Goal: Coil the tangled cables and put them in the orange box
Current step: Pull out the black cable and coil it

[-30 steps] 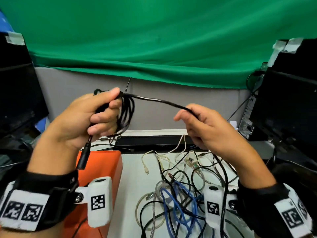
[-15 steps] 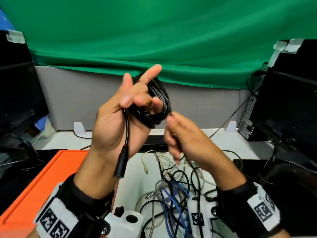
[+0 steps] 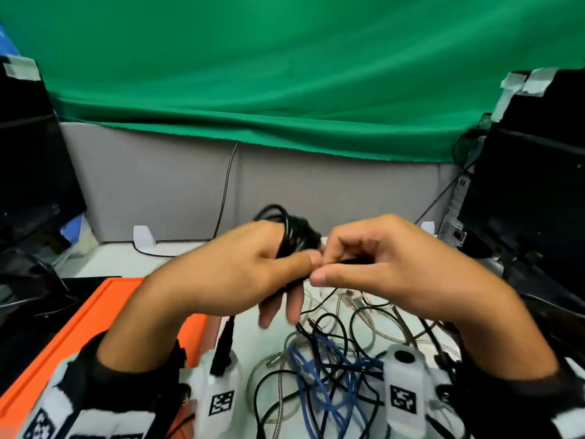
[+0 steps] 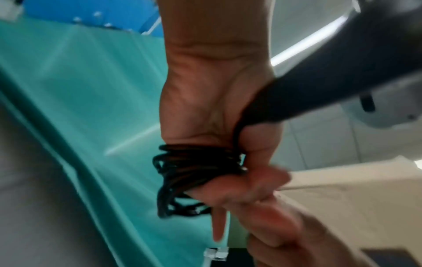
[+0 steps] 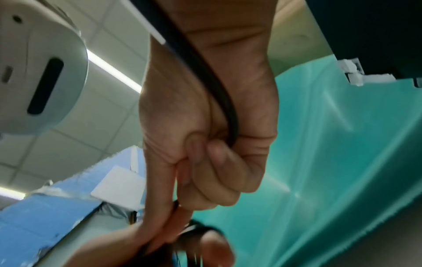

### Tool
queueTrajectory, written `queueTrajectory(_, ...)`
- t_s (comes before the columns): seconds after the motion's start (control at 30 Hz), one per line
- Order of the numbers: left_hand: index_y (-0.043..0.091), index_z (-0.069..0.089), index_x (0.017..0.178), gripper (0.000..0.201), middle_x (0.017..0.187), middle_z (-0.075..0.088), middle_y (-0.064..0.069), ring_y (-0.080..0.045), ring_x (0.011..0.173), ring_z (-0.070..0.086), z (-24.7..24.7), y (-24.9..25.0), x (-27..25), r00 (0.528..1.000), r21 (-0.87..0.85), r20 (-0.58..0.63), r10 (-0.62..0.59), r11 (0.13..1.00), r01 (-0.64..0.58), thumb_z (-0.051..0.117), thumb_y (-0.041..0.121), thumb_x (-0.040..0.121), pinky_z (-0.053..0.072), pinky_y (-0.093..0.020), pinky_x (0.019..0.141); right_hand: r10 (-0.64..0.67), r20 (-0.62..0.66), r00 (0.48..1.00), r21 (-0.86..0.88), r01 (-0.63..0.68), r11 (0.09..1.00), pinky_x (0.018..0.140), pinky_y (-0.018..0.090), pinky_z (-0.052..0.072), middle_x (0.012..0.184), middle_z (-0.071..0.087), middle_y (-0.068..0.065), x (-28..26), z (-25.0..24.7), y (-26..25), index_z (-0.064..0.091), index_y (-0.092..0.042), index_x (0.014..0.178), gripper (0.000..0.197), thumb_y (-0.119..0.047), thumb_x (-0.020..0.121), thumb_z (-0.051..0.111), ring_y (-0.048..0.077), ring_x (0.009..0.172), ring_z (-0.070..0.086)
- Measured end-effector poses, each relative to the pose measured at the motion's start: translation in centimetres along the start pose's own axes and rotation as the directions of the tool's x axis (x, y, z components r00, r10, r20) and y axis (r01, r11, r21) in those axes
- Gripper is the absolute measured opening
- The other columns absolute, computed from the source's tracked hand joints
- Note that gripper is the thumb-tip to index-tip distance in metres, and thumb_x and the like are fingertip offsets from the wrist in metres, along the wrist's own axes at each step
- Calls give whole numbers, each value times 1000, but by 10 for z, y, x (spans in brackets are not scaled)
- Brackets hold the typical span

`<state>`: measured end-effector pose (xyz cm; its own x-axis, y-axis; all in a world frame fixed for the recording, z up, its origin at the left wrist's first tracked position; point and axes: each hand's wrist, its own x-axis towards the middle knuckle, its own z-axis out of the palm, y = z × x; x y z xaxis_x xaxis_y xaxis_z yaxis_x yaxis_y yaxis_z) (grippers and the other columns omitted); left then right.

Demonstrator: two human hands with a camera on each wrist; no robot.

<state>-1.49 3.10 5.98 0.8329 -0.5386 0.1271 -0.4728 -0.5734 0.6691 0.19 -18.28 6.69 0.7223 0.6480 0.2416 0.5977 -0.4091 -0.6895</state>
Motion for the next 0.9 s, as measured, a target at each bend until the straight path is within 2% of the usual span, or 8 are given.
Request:
queueTrajectory(0.07,17,68,65,53,46,58,-6,-17,36,47,0,2,-2,988,-204,145,61,978,-31,43,35,107,39,-26,48,-27,-66,997,69,32,997,51,28,29,54,44,5,-8,-8,-5,70,-15,73,34,-48,73,79,12,52,36)
queueTrajectory(0.13,23,75,80,43,43,50,-3,-13,32,35,0,2,-3,974,-421,143,175,902,-100,43,29,106,34,-19,45,-93,-136,986,115,109,987,47,29,26,51,44,7,-13,-11,-10,71,-13,70,34,-46,72,78,18,49,33)
queueTrajectory(0.27,-10,61,95,41,42,45,3,-8,31,30,-1,-1,-4,956,-718,78,284,681,-144,61,30,98,35,-16,41,-219,-238,946,198,269,943,55,48,42,66,65,17,-12,-7,-12,67,-13,79,25,-35,76,78,44,62,54)
queueTrajectory(0.4,6,57,88,21,43,40,5,-16,29,32,-3,-4,-4,925,-899,121,360,435,-52,54,22,101,33,-25,40,-268,-283,921,174,324,930,57,22,43,68,56,14,-8,0,-10,64,-14,84,20,-32,86,74,27,61,50)
queueTrajectory(0.53,4,54,90,22,44,37,0,-27,30,36,-6,0,-4,902,-947,151,404,321,15,43,15,105,51,-30,57,-263,-373,890,79,313,946,46,24,32,57,47,10,-3,7,-10,53,-18,81,36,-47,82,74,15,47,38)
queueTrajectory(0.63,-6,58,102,28,47,37,-1,-22,36,54,-6,9,-4,934,-970,-49,353,208,-130,41,16,107,58,-32,71,-209,-391,896,145,285,948,43,30,28,54,40,7,4,9,-4,48,-24,88,32,-48,90,68,16,44,32)
queueTrajectory(0.8,-4,53,114,35,71,65,-12,-27,64,67,-18,9,-2,947,-932,-311,81,-221,-287,35,26,110,55,-37,80,-73,-153,986,226,107,968,52,41,42,61,56,1,11,10,5,52,-29,113,15,-36,100,53,35,52,49)
queueTrajectory(0.9,1,51,110,28,71,62,-7,-21,57,63,-17,6,-2,914,-905,-405,-5,-143,-401,34,24,111,54,-32,73,-39,-113,993,226,64,972,59,42,45,64,59,-1,8,7,5,57,-32,124,33,-44,94,58,25,54,54)
